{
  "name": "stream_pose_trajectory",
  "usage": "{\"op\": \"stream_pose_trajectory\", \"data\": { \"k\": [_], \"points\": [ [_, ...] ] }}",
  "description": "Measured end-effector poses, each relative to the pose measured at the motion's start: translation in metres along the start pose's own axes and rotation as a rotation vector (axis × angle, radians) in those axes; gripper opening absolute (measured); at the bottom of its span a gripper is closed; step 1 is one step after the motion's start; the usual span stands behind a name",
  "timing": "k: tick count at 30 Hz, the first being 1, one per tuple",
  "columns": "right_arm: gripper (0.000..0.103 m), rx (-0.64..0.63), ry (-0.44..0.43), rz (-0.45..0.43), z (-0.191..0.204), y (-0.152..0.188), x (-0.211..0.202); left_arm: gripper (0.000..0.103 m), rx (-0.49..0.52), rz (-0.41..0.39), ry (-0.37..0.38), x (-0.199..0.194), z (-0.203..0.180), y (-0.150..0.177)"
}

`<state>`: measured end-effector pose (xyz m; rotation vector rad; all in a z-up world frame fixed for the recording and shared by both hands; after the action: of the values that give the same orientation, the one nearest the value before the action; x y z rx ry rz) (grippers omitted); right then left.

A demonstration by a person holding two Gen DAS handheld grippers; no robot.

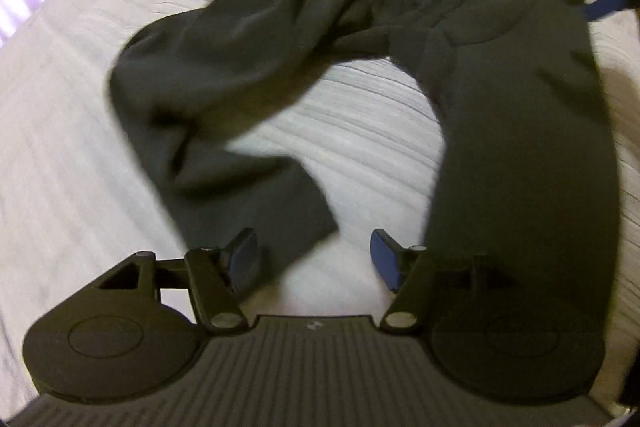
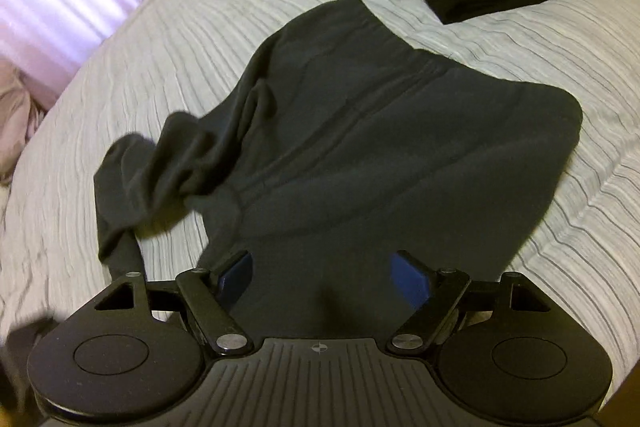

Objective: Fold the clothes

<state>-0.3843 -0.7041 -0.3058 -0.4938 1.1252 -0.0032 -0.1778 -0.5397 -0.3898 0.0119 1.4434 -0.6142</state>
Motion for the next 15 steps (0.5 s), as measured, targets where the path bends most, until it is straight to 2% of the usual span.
{"op": "stream_pose_trajectory", "data": {
  "k": [1,2,3,4,6,8,11,13,15],
  "points": [
    [0.08,-0.008,0.008,0.001,-0.003,0.003,-0.002,0.053,0.033,0.024,-0.016,0.01,0.0,-0.001],
    [0.08,-0.01,0.017,0.001,-0.007,0.003,-0.001,0.036,0.038,0.03,-0.02,0.009,0.006,-0.001],
    [0.08,-0.008,0.026,-0.001,-0.011,0.005,-0.003,0.029,0.037,0.032,-0.021,0.005,0.012,0.0],
    [0.08,0.001,0.036,-0.002,-0.016,0.005,-0.004,0.01,0.036,0.035,-0.022,0.002,0.019,0.001],
    [0.08,0.019,0.055,-0.004,-0.025,0.005,-0.005,0.007,0.024,0.022,-0.039,-0.015,0.037,0.003],
    [0.08,0.034,0.064,-0.006,-0.031,0.004,-0.007,0.006,-0.049,-0.023,-0.063,-0.06,0.072,0.007],
    [0.08,0.035,0.046,-0.012,-0.024,-0.001,-0.009,0.006,-0.191,-0.072,-0.124,-0.141,0.146,0.033],
    [0.08,0.022,0.021,-0.022,-0.012,-0.005,-0.01,0.006,-0.263,-0.066,-0.226,-0.19,0.198,0.062],
    [0.08,0.005,-0.009,-0.032,0.002,-0.009,-0.009,0.006,-0.29,-0.039,-0.348,-0.232,0.244,0.094]
  ]
}}
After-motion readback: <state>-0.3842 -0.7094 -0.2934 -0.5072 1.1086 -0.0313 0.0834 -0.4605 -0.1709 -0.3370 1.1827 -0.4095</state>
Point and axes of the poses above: each gripper's, at about its wrist camera, not at the fingertips, and x roughly the way its jaws point, z to its left, y to its underside, the point moved 10 cm from there along x, roughly the way its jaws point, and after that the axes turned 1 degree about -x, right-handed, at the moved point
